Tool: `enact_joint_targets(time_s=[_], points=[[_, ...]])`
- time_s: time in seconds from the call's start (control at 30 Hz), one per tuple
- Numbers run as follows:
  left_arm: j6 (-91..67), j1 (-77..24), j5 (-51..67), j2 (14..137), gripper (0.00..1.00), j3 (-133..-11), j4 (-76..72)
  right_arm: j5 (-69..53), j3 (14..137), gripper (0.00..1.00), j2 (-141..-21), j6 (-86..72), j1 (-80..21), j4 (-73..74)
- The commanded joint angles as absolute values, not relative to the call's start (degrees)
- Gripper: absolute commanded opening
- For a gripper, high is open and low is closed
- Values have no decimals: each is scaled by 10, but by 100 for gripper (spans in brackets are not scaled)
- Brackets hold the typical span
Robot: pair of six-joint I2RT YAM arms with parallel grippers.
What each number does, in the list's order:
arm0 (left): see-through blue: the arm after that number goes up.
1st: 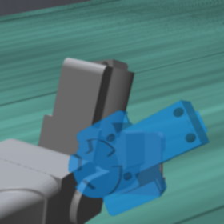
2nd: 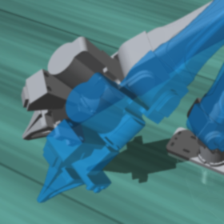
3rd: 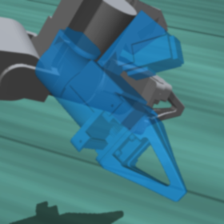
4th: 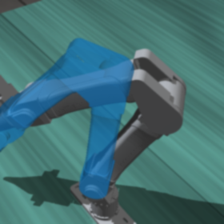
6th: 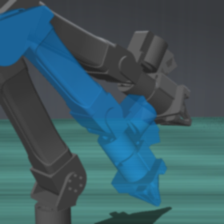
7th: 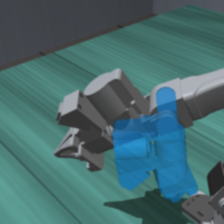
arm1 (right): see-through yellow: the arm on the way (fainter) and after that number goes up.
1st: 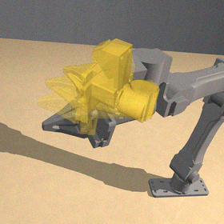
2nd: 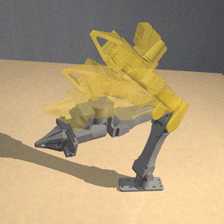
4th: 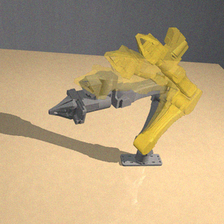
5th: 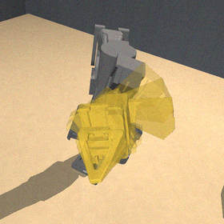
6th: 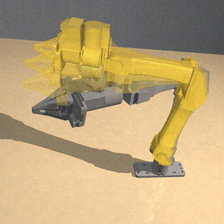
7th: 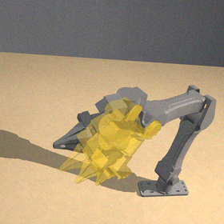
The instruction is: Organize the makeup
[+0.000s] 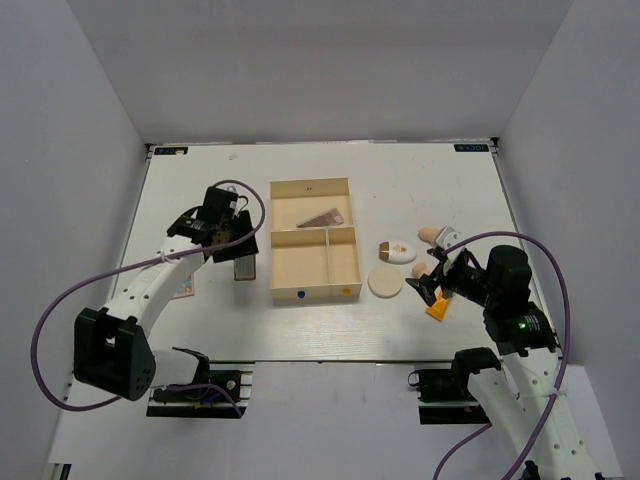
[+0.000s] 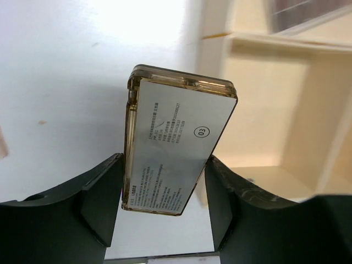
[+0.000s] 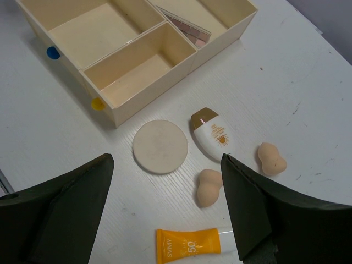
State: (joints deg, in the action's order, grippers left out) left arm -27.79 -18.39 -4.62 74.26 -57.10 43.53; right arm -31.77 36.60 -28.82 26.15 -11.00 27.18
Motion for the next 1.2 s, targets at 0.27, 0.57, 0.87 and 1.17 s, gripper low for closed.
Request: enact_joint_targets(time_s=[0.27, 0.57, 0.87, 1.17], points=[[-295, -201, 83, 801, 12, -731, 261, -322, 363, 84, -302, 260, -113, 267], [-342, -207, 40, 938, 20, -799, 150, -312, 359, 84, -305, 258, -113, 261], [-334, -217, 20, 1072, 45, -885, 169, -295, 357, 84, -312, 251, -114, 250], [-316, -217, 14, 1090, 79, -905, 199, -284, 355, 86, -318, 246, -113, 245]])
